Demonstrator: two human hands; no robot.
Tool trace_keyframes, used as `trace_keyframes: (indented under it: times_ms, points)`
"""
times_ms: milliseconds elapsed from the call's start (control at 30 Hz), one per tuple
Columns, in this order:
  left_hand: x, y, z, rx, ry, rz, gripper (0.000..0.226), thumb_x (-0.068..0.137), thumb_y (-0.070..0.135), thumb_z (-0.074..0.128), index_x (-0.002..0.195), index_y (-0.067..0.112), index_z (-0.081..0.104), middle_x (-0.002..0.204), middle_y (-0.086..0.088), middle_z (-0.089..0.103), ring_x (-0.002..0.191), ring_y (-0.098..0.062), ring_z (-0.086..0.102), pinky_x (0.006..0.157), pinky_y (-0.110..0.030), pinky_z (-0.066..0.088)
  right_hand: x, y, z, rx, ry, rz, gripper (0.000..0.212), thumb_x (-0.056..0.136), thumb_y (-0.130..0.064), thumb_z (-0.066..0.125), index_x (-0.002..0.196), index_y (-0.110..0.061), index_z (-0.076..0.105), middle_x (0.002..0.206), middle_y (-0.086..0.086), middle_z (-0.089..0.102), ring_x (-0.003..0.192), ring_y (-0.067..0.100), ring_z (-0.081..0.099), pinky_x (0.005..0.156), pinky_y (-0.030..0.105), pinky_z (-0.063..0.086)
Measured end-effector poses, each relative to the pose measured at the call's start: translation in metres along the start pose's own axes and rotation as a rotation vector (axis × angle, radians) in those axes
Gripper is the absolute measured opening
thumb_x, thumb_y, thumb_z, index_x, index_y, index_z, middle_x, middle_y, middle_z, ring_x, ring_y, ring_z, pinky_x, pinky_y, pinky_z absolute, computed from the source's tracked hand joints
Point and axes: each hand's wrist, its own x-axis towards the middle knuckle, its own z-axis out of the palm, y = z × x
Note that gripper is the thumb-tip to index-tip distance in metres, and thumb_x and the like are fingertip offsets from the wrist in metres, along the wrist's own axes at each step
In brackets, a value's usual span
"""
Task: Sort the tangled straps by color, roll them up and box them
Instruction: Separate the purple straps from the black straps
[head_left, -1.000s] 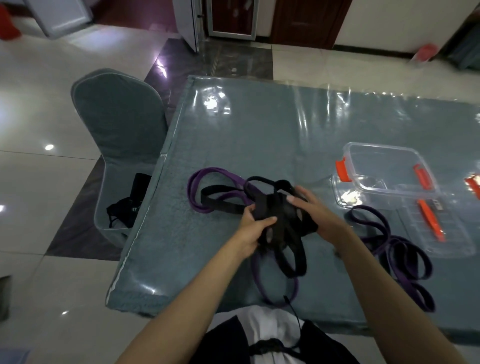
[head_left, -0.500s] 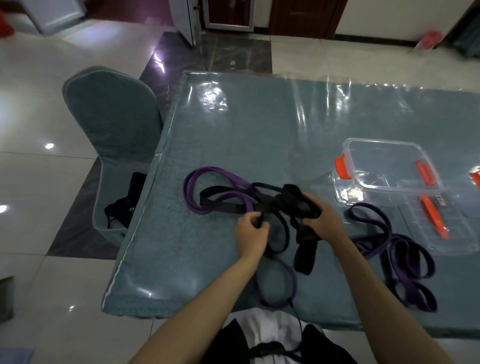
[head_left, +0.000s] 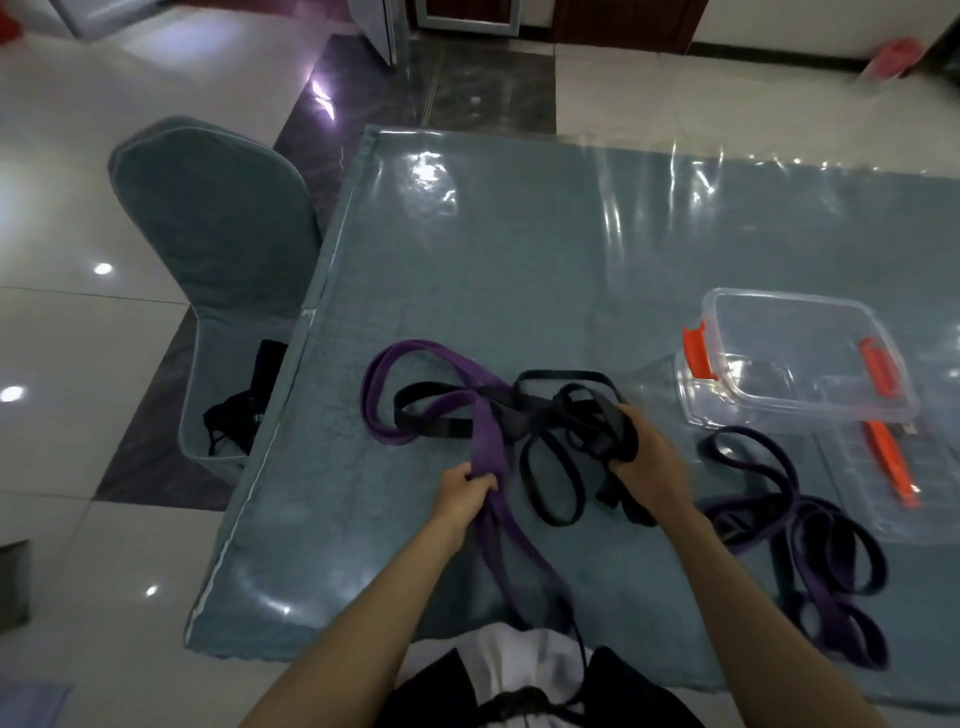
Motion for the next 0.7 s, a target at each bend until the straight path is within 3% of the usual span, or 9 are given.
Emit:
trace_keyframes:
  times_ms: [167,267,467,600,700]
  points:
    - [-0.01,0.018,-0.054,-0.472,-0.048,0.008,0.028,0.089,-0.017,0.038,0.085,0.004,0.056,0.069,-0.012,0.064,0.072,-0.029,0.065,0.066,-0.029,0.058,0.01,0.003,0.011,0.021,-0.008,0.082,0.067,0.081,-0.015,0.075,0.138,-0.037,0.046,0.108,0.005,0.073,0.099,0.036,0.07,0.081,0.042,0.054]
    - [-0.016,0.025,-0.079,-0.572,-0.005,0.096,0.032,0.086,-0.019,0.034,0.085,0.005,0.055,0.067,-0.011,0.055,0.068,-0.026,0.056,0.065,-0.029,0.055,0.01,0.0,0.017,0.009,-0.009,0.094,0.073,0.082,-0.016,0.074,0.144,-0.038,0.042,0.112,0.006,0.072,0.101,0.037,0.069,0.086,0.046,0.056]
    - [-0.019,0.033,-0.121,-0.473,0.07,0.247,0.027,0.092,-0.007,0.045,0.095,0.01,0.065,0.072,-0.005,0.063,0.068,-0.017,0.059,0.068,-0.026,0.05,-0.005,-0.006,0.02,-0.038,0.027,0.054,0.08,0.082,-0.013,0.076,0.151,-0.033,0.042,0.131,0.009,0.065,0.115,0.037,0.063,0.097,0.052,0.055]
    - [-0.02,0.027,-0.136,-0.345,0.098,0.317,0.015,0.095,0.004,0.069,0.105,0.014,0.073,0.075,-0.001,0.07,0.066,-0.012,0.063,0.061,-0.021,0.053,-0.017,-0.012,0.018,-0.011,0.015,0.043,0.082,0.082,-0.009,0.075,0.155,-0.03,0.042,0.138,0.01,0.062,0.124,0.038,0.06,0.1,0.052,0.053]
    - [-0.021,0.022,-0.14,-0.308,0.191,0.349,0.019,0.09,0.011,0.081,0.106,0.015,0.072,0.075,0.005,0.071,0.062,-0.007,0.062,0.058,-0.02,0.053,-0.027,-0.013,0.018,0.001,-0.012,0.038,0.085,0.082,-0.013,0.076,0.157,-0.03,0.041,0.14,0.011,0.061,0.126,0.038,0.059,0.1,0.053,0.052]
